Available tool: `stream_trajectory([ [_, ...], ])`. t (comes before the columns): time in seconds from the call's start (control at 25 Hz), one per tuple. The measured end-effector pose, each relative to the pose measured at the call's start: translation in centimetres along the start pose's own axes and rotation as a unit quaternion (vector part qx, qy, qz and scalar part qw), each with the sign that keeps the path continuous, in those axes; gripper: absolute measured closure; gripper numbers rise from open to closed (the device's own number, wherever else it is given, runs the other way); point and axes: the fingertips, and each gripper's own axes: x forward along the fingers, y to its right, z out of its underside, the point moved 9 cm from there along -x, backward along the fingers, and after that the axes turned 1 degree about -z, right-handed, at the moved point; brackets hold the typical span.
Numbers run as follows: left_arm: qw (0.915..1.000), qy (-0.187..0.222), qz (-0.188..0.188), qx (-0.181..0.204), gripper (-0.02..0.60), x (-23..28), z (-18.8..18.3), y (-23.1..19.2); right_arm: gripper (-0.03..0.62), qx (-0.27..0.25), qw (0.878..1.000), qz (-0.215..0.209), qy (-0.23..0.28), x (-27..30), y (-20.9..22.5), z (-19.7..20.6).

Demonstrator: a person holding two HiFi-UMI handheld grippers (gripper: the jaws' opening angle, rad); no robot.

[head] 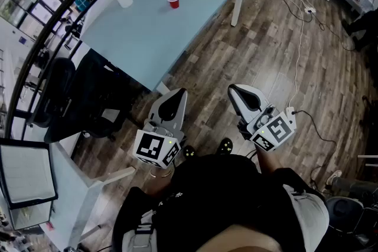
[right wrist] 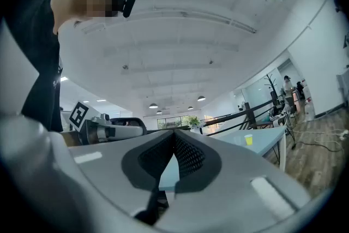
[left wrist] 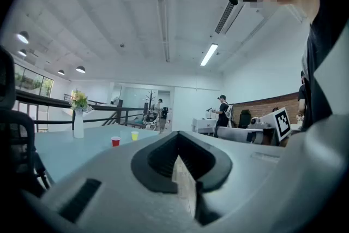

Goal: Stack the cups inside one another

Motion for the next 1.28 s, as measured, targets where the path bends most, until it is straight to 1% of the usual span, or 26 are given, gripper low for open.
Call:
stream_trajectory([
  [0.12, 1.0000, 0.003, -0.001, -0.001, 0.597, 0.4, 0.3, 0.4, 0.591, 0.010, 1.000, 0.005, 0.007, -0.4, 0.6, 0.0],
  [0.24, 1.0000, 0.004, -0.003, 0.001, 0.597, 0.9, 0.3, 0.7, 0.591, 0.015, 1.000, 0.024, 0.007, -0.9, 1.4, -0.1],
  [0.32, 1.0000, 0.005, -0.006, 0.002, 0.597, 1.2, 0.3, 1.1, 0.591, 0.013, 0.999, 0.028, 0.005, -1.2, 1.9, -0.2],
  [0.56, 0.9998, 0.002, -0.017, 0.002, 0.597, 2.1, 0.4, 2.5, 0.595, 0.019, 1.000, 0.022, 0.008, -2.4, 3.5, -0.7],
  [0.68, 0.9996, 0.000, -0.030, 0.004, 0.597, 2.6, 0.5, 3.1, 0.597, 0.024, 1.000, 0.017, 0.008, -2.8, 4.4, -0.7],
  [0.92, 0.9984, -0.016, -0.053, 0.005, 0.597, 3.3, 1.1, 4.5, 0.599, 0.027, 1.000, 0.011, 0.006, -4.1, 6.1, -0.4],
  [1.04, 0.9981, -0.020, -0.059, 0.006, 0.597, 3.8, 1.3, 5.5, 0.599, 0.034, 0.999, 0.009, 0.005, -5.0, 6.8, -0.1],
  [1.28, 0.9977, -0.028, -0.061, 0.010, 0.597, 5.4, 1.6, 6.9, 0.599, 0.040, 0.999, 0.026, 0.003, -7.2, 8.5, 0.3],
])
